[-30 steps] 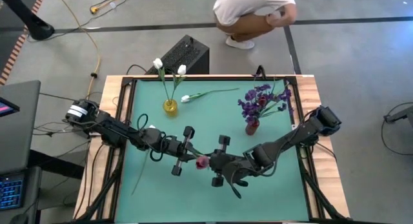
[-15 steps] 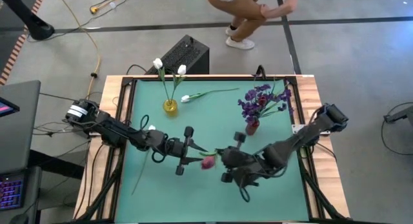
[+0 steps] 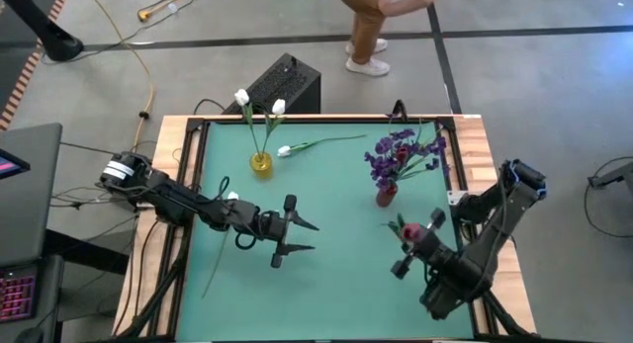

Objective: Sort flowers into vase by color
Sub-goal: Put the red flower into the red vase

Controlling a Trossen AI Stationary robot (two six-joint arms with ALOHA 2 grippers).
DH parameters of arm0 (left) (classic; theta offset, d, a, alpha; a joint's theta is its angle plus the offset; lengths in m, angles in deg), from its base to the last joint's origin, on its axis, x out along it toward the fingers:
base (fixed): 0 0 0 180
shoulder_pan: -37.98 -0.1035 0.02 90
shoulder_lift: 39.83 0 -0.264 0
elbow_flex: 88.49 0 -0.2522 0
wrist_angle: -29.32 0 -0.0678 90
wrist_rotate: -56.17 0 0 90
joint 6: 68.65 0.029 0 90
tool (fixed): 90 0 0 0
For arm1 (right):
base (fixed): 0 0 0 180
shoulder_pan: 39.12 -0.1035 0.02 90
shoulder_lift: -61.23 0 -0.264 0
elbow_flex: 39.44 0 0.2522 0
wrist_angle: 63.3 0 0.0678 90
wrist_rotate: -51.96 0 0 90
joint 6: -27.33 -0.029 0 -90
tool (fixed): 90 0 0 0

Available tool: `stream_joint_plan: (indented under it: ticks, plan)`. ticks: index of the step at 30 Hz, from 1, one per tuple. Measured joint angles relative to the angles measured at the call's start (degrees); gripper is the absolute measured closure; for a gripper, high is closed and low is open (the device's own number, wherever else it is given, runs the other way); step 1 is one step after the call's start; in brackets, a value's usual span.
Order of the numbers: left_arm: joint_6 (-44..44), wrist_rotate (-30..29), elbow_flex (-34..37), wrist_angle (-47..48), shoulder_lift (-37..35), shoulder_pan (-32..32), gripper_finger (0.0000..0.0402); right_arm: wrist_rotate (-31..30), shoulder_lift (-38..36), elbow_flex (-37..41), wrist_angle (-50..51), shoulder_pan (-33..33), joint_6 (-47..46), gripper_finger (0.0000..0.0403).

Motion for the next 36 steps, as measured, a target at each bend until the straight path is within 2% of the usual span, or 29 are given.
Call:
stream_joint_plan:
  ticks: [3, 8, 16, 20, 26, 36]
  plan:
    - [0.62, 0.0, 0.02, 0.21, 0.0, 0.0, 0.0191, -1.07, -1.79, 3.02, -0.18, 1.5, -0.71, 0.0384]
    - [0.62, 0.02, 0.03, 0.93, 0.0, 0.0, 0.0191, 3.97, -6.97, 10.49, 0.35, 5.85, -4.67, 0.0384]
    - [1.21, -0.02, 0.44, 2.27, 0.0, 0.0, 0.0191, 3.29, -17.96, 16.53, -0.56, 7.5, -4.19, 0.0384]
    - [2.45, -0.26, 0.44, 2.27, 0.0, 0.0, 0.0191, 1.26, -21.08, 19.37, -1.54, 8.1, -3.85, 0.0384]
    - [3.32, -1.72, 0.44, 2.71, 0.0, 0.0, 0.0191, -0.47, -22.96, 22.86, -4.17, 11.58, -3.37, 0.0384]
    - [3.36, -2.96, 0.44, 2.99, 0.0, 0.0, 0.0191, -0.12, -22.85, 23.53, -9.03, 14.52, 0.48, 0.0384]
